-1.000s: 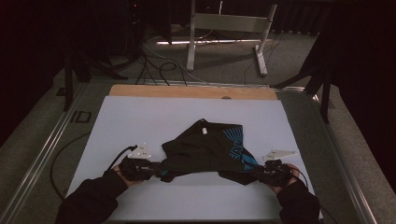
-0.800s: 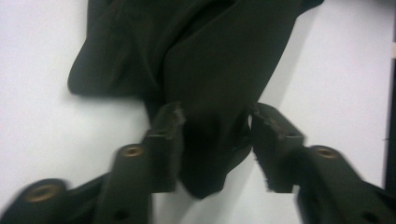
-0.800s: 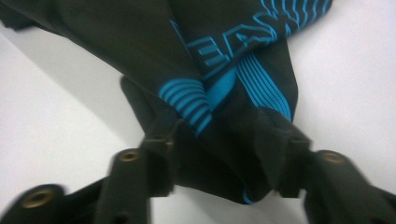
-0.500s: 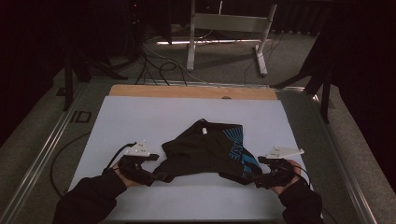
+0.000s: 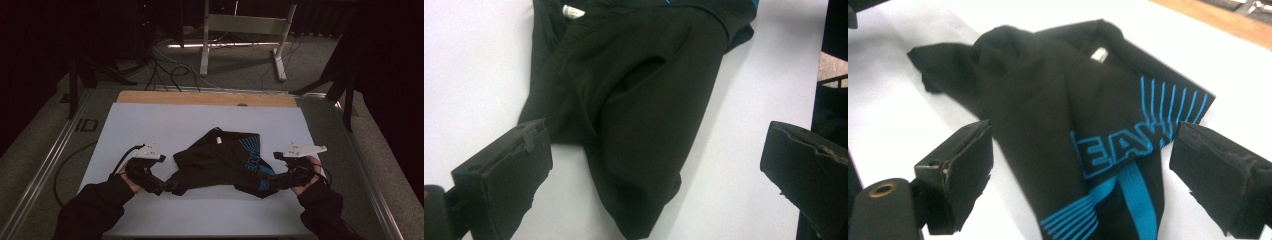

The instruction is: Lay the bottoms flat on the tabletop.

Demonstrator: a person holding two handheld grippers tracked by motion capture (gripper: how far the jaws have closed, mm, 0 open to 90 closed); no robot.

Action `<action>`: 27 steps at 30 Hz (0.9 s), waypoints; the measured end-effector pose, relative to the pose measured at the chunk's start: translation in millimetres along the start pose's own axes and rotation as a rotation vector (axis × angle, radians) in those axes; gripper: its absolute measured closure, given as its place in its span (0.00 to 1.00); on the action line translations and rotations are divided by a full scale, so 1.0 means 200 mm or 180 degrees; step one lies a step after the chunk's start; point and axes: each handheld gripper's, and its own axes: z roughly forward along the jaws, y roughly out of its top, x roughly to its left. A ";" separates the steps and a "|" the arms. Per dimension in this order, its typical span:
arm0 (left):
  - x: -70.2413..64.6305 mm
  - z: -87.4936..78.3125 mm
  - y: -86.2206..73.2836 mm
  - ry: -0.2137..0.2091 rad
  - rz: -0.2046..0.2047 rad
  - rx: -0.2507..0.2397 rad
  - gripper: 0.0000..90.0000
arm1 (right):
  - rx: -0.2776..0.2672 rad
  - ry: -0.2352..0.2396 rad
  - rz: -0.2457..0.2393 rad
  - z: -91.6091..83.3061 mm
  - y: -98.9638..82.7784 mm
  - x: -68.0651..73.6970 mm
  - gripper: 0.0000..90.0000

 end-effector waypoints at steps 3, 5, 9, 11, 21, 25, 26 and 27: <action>0.01 0.00 0.02 0.0028 -0.0005 -0.0011 0.01 | -0.0039 -0.0004 0.0001 0.02 0.04 -0.02 0.12; 0.03 -0.01 0.03 0.0036 -0.0008 -0.0011 0.01 | -0.0054 -0.0003 -0.0001 0.03 0.06 -0.04 0.12; 0.05 -0.01 0.07 0.0069 -0.0003 0.0007 0.01 | -0.0086 -0.0025 0.0016 0.07 0.10 -0.08 0.12; 0.06 0.00 0.08 0.0085 -0.0018 0.0001 0.01 | -0.0099 -0.0034 0.0010 0.09 0.12 -0.09 0.12; 0.15 0.09 0.11 0.0202 -0.0140 0.0084 0.01 | -0.0093 -0.0096 0.0042 0.20 0.19 -0.17 0.12; 0.21 0.15 0.09 0.0235 -0.0295 0.0114 0.02 | -0.0056 -0.0113 0.0078 0.25 0.19 -0.20 0.12; 0.23 0.17 0.08 0.0233 -0.0334 0.0119 0.03 | -0.0063 -0.0102 0.0097 0.27 0.19 -0.21 0.12; 0.24 0.18 0.07 0.0248 -0.0367 0.0137 0.03 | -0.0063 -0.0130 0.0104 0.28 0.19 -0.21 0.12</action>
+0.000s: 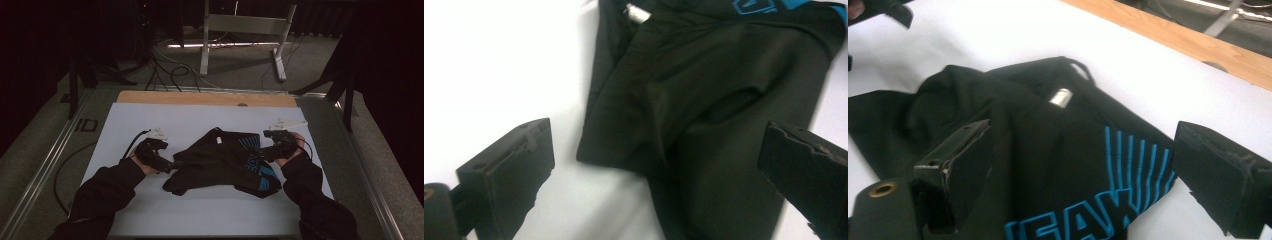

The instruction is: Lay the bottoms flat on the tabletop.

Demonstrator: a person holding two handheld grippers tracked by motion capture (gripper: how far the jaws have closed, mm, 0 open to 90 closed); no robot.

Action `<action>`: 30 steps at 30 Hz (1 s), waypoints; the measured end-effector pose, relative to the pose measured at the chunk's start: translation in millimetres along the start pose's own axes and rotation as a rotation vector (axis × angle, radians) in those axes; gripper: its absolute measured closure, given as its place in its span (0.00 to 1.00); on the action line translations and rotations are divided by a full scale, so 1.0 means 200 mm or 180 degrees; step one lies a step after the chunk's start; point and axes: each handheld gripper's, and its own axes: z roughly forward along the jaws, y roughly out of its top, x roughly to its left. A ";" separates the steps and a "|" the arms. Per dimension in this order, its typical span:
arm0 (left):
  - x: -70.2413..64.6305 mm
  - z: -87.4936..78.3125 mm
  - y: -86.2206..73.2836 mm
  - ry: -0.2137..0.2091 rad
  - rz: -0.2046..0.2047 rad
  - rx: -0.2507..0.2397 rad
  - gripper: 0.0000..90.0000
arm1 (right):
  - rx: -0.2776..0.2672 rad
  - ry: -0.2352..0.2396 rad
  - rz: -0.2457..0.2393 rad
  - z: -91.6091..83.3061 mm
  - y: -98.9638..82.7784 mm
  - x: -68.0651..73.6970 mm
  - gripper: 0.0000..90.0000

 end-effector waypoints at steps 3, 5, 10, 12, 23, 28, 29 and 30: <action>0.03 0.03 -0.01 0.0060 -0.0025 0.0047 0.06 | 0.0015 -0.0020 0.0044 0.04 -0.01 -0.03 0.12; 0.06 0.08 -0.02 0.0090 -0.0111 0.0067 0.09 | 0.0020 -0.0026 0.0094 0.07 -0.03 -0.06 0.12; 0.11 0.13 -0.05 0.0125 -0.0238 0.0164 0.14 | 0.0100 -0.0125 0.0127 0.11 -0.05 -0.13 0.12; 0.13 0.15 -0.06 0.0148 -0.0294 0.0179 0.19 | 0.0105 -0.0143 0.0141 0.13 -0.07 -0.15 0.11; 0.18 0.22 -0.10 0.0159 -0.0615 0.0337 0.47 | 0.0224 -0.0275 0.0191 0.21 -0.13 -0.23 0.12; 0.16 0.24 -0.08 0.0133 -0.0623 0.0395 0.62 | 0.0271 -0.0294 0.0238 0.25 -0.15 -0.24 0.12; 0.16 0.24 -0.08 0.0170 -0.0580 0.0416 0.64 | 0.0271 -0.0299 0.0231 0.25 -0.16 -0.24 0.14; 0.15 0.24 -0.08 0.0223 -0.0546 0.0434 0.67 | 0.0259 -0.0296 0.0226 0.25 -0.16 -0.25 0.16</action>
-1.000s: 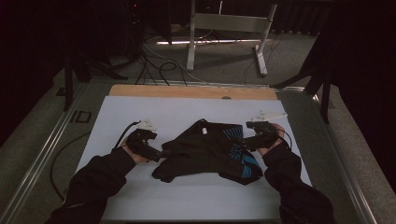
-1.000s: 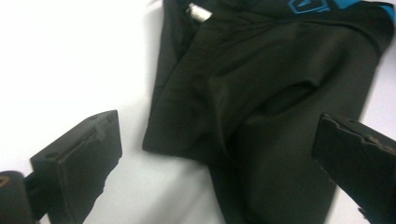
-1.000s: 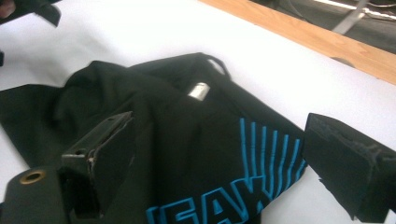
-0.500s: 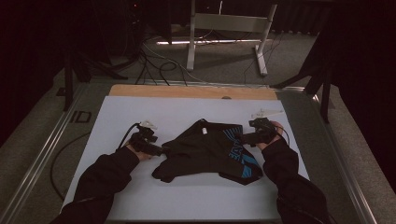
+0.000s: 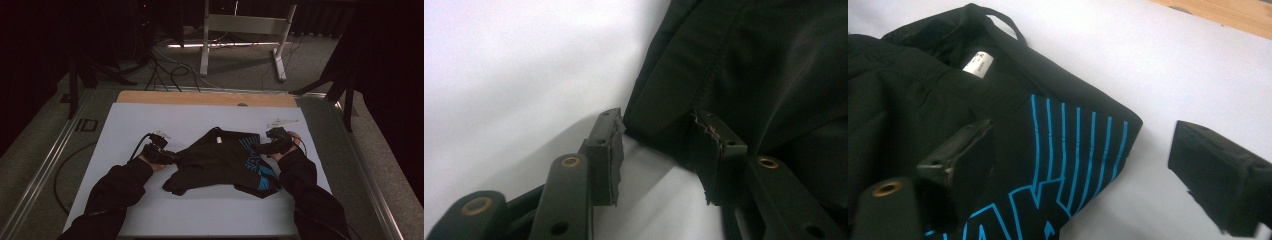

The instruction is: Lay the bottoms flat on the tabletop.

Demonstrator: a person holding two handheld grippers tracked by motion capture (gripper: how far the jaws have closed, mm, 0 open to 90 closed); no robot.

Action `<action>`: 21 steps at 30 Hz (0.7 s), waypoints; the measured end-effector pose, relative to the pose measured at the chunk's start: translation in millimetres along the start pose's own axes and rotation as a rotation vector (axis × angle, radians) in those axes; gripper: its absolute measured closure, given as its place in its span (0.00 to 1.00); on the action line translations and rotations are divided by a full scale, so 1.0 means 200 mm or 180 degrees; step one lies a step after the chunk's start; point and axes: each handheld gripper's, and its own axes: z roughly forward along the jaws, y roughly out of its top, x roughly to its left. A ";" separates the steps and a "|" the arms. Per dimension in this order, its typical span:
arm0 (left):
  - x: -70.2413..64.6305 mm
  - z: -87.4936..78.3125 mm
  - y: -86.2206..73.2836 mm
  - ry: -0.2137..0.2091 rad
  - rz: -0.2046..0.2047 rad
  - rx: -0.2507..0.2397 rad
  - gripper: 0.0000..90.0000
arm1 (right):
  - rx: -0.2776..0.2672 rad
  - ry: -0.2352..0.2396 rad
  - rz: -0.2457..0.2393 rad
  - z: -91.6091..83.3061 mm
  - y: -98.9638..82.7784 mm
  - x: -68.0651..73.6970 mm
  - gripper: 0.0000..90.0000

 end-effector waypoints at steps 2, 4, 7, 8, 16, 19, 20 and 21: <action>0.00 0.00 0.00 0.0058 0.0017 -0.0012 0.73 | 0.0016 -0.0015 0.0008 0.01 0.00 0.00 0.16; -0.01 0.00 0.00 0.0089 0.0026 -0.0068 0.81 | 0.0043 -0.0041 0.0028 0.02 0.00 -0.01 0.17; -0.02 0.00 0.00 0.0158 0.0053 -0.0162 0.90 | 0.0088 -0.0077 0.0029 0.04 -0.01 -0.02 0.18; -0.02 -0.01 0.00 0.0195 0.0067 -0.0188 0.91 | 0.0103 -0.0106 0.0040 0.04 -0.01 -0.02 0.20; -0.02 -0.06 0.03 0.0329 0.0048 -0.0425 0.93 | 0.0187 -0.0185 0.0122 0.10 -0.04 -0.04 0.24; -0.02 -0.07 0.03 0.0355 0.0049 -0.0498 0.93 | 0.0226 -0.0208 0.0151 0.12 -0.04 -0.05 0.25; -0.02 -0.07 0.04 0.0355 0.0035 -0.0526 0.93 | 0.0246 -0.0228 0.0149 0.13 -0.04 -0.05 0.26; -0.02 -0.07 0.04 0.0358 0.0044 -0.0558 0.93 | 0.0237 -0.0250 0.0153 0.14 -0.04 -0.05 0.27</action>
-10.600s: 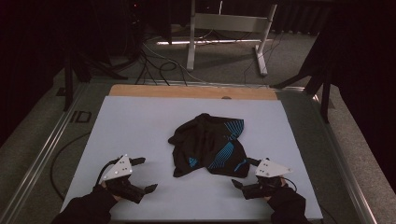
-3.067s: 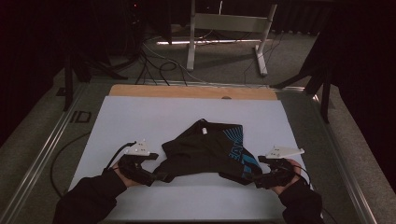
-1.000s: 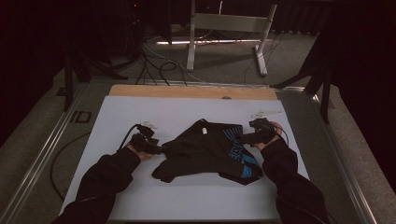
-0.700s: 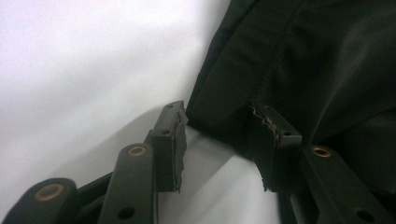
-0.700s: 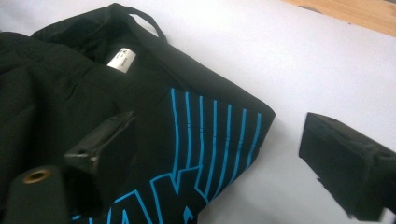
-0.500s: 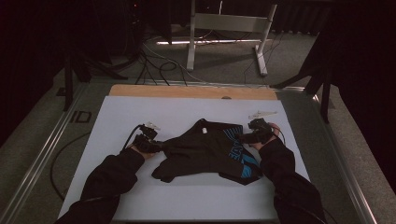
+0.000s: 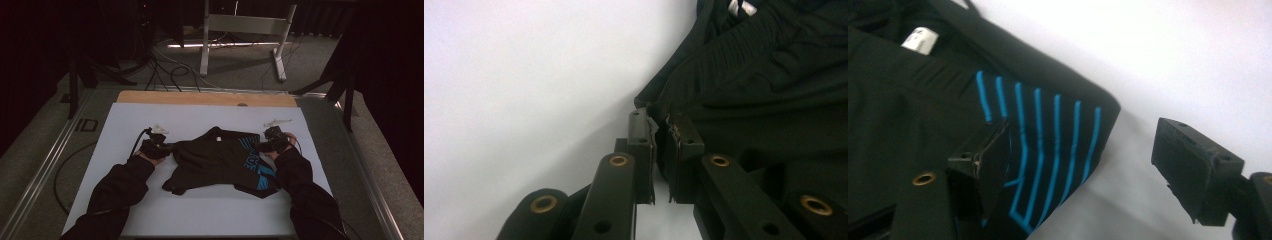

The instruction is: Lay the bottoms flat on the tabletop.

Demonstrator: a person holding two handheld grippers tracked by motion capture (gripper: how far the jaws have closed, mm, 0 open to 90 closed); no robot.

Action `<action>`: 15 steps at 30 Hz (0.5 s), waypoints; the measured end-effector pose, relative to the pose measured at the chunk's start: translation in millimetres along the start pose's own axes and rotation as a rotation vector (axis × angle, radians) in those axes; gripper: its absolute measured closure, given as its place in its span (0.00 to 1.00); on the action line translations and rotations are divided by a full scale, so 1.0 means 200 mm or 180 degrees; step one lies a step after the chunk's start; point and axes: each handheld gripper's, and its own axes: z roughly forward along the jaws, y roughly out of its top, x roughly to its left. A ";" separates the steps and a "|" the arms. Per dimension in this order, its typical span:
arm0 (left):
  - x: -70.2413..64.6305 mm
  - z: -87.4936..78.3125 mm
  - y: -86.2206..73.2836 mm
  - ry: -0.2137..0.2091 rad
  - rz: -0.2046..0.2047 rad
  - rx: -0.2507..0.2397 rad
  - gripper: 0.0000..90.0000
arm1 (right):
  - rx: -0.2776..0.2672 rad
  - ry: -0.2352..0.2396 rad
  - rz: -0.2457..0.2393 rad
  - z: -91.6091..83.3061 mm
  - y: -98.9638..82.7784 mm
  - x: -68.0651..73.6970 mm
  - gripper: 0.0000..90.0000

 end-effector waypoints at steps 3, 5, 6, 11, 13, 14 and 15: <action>0.00 -0.01 0.01 0.0015 0.0000 -0.0042 0.93 | 0.0004 -0.0031 0.0033 0.02 0.01 -0.01 0.30; 0.00 -0.01 0.01 0.0011 -0.0005 -0.0045 0.93 | 0.0049 -0.0011 0.0049 0.05 0.02 -0.02 0.37; 0.00 0.00 0.02 0.0011 -0.0011 -0.0052 0.93 | 0.0061 -0.0003 0.0062 0.06 0.02 -0.02 0.40; 0.01 0.00 0.01 -0.0016 -0.0040 -0.0077 0.93 | 0.0045 0.0079 0.0075 0.08 0.02 -0.01 0.73; 0.02 -0.01 0.02 -0.0016 -0.0041 -0.0086 0.93 | 0.0000 0.0048 0.0057 0.06 0.03 -0.02 0.90; 0.02 -0.01 0.02 -0.0001 -0.0051 -0.0099 0.93 | -0.0036 0.0115 0.0086 0.05 0.03 -0.02 0.92; 0.03 -0.01 0.02 0.0007 -0.0043 -0.0104 0.93 | -0.0129 0.0182 0.0129 0.01 0.04 -0.03 0.93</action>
